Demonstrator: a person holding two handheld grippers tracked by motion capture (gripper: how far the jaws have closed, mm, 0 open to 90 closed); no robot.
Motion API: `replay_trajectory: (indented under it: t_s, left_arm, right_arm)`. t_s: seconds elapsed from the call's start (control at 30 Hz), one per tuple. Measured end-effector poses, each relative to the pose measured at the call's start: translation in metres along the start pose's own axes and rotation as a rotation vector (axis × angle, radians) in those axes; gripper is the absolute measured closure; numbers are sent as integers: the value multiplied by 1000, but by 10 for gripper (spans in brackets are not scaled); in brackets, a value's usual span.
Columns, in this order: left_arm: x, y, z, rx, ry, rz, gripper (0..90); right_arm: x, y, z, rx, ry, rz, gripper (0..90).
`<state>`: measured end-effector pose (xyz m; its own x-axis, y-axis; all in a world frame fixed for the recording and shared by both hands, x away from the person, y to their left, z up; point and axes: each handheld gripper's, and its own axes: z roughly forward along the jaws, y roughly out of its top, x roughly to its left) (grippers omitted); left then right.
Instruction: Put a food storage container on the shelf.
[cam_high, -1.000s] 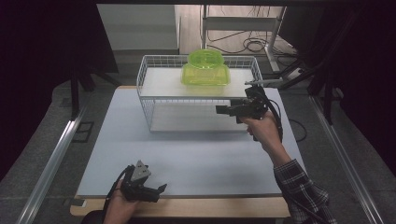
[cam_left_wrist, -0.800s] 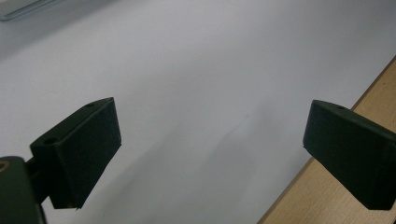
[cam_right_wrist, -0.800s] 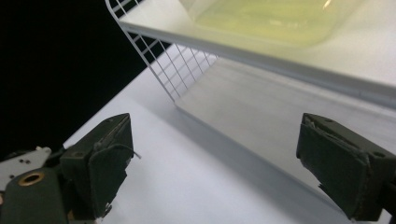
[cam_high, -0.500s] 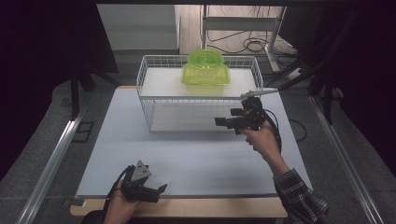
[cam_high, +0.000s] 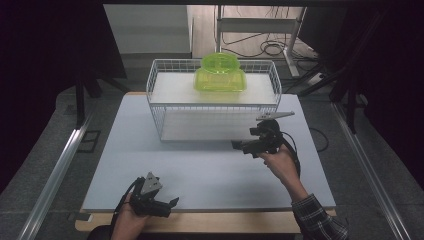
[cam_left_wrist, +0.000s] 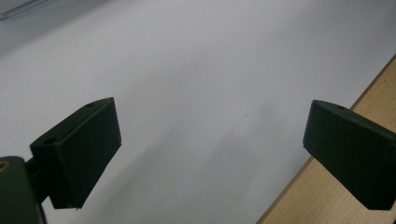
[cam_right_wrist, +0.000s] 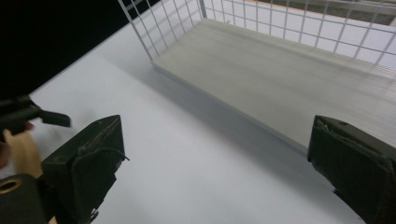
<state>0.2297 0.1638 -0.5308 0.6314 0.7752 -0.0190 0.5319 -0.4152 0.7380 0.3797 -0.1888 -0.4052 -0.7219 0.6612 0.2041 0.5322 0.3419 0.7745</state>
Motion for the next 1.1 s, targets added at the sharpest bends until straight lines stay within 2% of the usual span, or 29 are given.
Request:
replay_trajectory:
  t_s: [0.5, 0.77, 0.87, 1.1]
  left_arm:
    - [0, 0, 0, -1, 0, 0, 38]
    - [0, 0, 0, -3, 2, 2, 37]
    - [-1, 0, 0, -4, 2, 3, 37]
    - [-1, 0, 0, -5, 2, 7, 36]
  right_arm:
    - [5, -41, -3, 2, -95, -54, 0]
    - [2, -61, -5, -4, -120, -44, 0]
    - [1, -73, -5, 4, -140, -57, 1]
    - [2, -87, -6, 9, -149, -62, 1]
